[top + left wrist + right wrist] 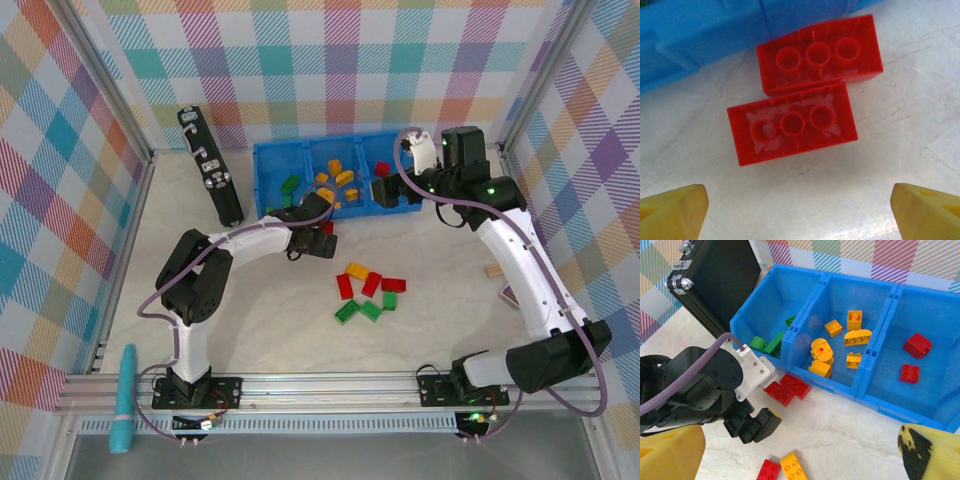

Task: Sort the legos into containers by color
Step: Pick up the lego from the center of the table.

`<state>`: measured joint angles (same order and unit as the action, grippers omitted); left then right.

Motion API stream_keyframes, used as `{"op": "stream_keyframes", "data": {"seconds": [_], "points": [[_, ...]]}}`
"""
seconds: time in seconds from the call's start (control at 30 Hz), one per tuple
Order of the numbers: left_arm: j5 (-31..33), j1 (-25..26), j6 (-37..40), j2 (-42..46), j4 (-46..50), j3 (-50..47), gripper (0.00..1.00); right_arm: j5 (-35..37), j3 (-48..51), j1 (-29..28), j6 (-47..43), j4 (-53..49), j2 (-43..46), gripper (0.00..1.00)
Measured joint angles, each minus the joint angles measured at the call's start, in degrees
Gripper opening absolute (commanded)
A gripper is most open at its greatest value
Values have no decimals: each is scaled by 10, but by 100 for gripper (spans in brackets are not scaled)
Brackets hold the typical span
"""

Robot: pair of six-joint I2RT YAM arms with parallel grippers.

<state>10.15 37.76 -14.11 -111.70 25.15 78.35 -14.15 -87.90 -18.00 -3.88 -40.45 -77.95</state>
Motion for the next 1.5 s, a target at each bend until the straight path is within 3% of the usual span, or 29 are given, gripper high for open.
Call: {"op": "stream_keyframes", "data": {"seconds": [0.43,1.17,1.37,1.5], "points": [[25,0,-13,-70,-3,67,92,0,0,0,0,0,0,99],[56,-12,-56,-88,1,68,56,2,0,0,0,1,0,99],[48,-12,-56,-66,33,59,54,7,1,0,0,1,0,99],[23,-12,-56,-59,77,109,53,9,2,0,0,1,0,99]]}}
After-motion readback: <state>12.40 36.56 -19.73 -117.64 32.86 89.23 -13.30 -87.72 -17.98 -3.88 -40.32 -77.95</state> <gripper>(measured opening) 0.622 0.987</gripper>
